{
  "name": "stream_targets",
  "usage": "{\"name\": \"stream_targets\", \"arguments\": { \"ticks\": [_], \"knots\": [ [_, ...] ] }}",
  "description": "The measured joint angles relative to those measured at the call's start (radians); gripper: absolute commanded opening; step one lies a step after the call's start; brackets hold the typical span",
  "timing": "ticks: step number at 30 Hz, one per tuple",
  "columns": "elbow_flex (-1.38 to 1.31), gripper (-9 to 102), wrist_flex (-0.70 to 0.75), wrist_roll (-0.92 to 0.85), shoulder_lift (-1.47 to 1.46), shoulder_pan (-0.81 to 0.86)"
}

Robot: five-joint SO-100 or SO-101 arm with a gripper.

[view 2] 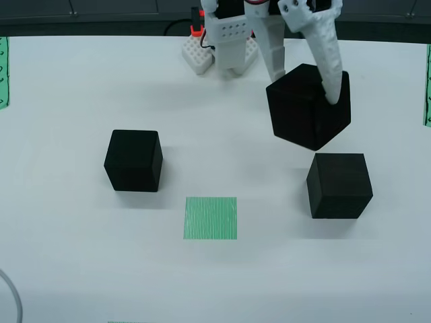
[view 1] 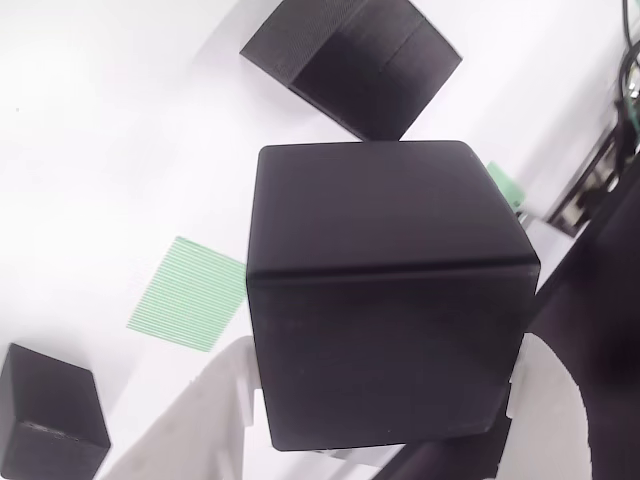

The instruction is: Stack 3 Blocks on the chosen place.

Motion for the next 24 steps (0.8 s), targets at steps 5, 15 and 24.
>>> {"name": "stream_targets", "arguments": {
  "ticks": [5, 15, 24],
  "knots": [
    [-0.04, 15, -0.005, 0.078, -0.13, 0.13],
    [-0.178, 15, -0.005, 0.19, -0.454, 0.327],
    [-0.23, 15, -0.052, 0.42, -0.624, 0.301]
  ]
}}
